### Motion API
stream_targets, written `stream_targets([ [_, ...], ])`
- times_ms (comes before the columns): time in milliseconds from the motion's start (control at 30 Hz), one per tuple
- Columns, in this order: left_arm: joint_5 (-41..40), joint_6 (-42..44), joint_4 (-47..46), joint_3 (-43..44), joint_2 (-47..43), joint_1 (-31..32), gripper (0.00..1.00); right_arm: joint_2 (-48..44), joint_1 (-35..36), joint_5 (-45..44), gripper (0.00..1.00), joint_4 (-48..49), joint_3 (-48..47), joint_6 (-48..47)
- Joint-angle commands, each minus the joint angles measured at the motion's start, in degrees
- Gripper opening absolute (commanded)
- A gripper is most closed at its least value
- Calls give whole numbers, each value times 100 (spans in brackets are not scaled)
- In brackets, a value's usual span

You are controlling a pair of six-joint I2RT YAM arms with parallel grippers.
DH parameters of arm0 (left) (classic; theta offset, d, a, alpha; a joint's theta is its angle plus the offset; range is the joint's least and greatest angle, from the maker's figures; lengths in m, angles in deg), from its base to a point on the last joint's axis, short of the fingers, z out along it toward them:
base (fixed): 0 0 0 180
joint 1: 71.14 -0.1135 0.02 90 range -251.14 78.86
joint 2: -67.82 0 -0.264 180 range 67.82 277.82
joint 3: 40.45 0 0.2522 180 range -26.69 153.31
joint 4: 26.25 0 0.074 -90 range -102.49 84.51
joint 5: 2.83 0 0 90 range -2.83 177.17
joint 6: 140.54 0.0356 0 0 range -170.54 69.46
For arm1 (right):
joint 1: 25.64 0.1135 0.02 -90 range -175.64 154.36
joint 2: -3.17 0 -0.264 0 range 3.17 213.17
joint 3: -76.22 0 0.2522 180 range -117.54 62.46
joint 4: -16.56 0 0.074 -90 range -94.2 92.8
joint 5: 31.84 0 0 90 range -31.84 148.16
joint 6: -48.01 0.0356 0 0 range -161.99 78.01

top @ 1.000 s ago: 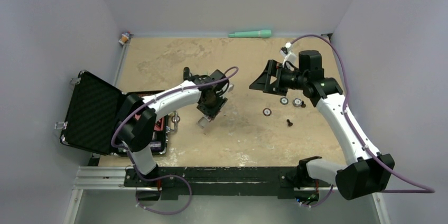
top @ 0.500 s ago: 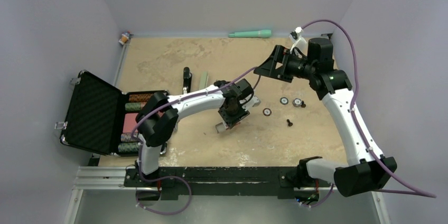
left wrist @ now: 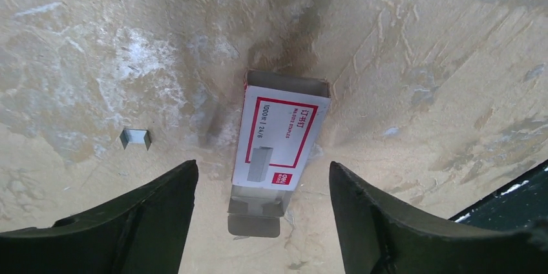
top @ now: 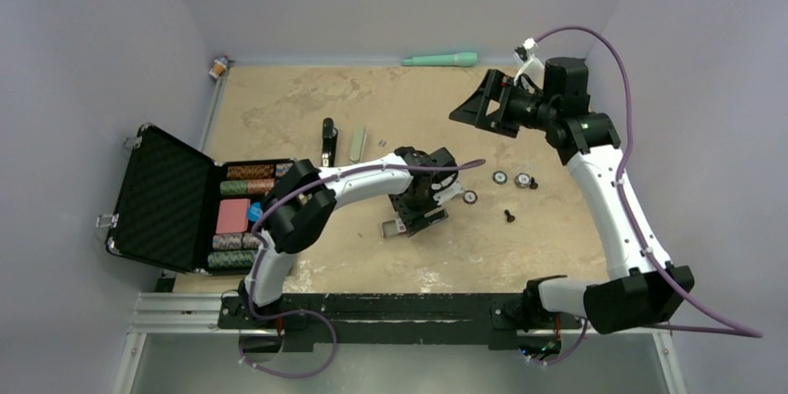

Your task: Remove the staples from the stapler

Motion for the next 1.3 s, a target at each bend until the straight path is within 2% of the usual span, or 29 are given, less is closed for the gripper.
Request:
stream_targets([
  [0, -133, 111, 146, 372, -323, 50, 80, 236, -81, -268, 99, -241, -593, -357],
  [100, -205, 32, 209, 410, -726, 42, 83, 410, -265, -467, 98, -514, -877, -659],
  [300, -386, -249, 319, 57, -1776, -94, 86, 575, -439, -449, 99, -445, -974, -545],
  [500, -255, -1042, 368, -780, -3043, -791, 83, 675, -337, -913, 96, -132, -564, -261],
  [633, -36, -1453, 381, -1437, -3874, -1439, 82, 1175, -68, -1664, 93, -429, -716, -136],
  [833, -592, -1661, 402, -2319, -4883, -1823, 83, 1940, 676, -2318, 91, -528, -1106, 497],
  [1000, -517, -1983, 225, -2986, -5852, -2771, 82, 2568, 1257, -2567, 86, -270, -1372, 1205],
  [1267, -1004, -2413, 352, -3240, -6173, -3795, 81, 3768, 1697, -2567, 86, -91, -2138, 1933],
])
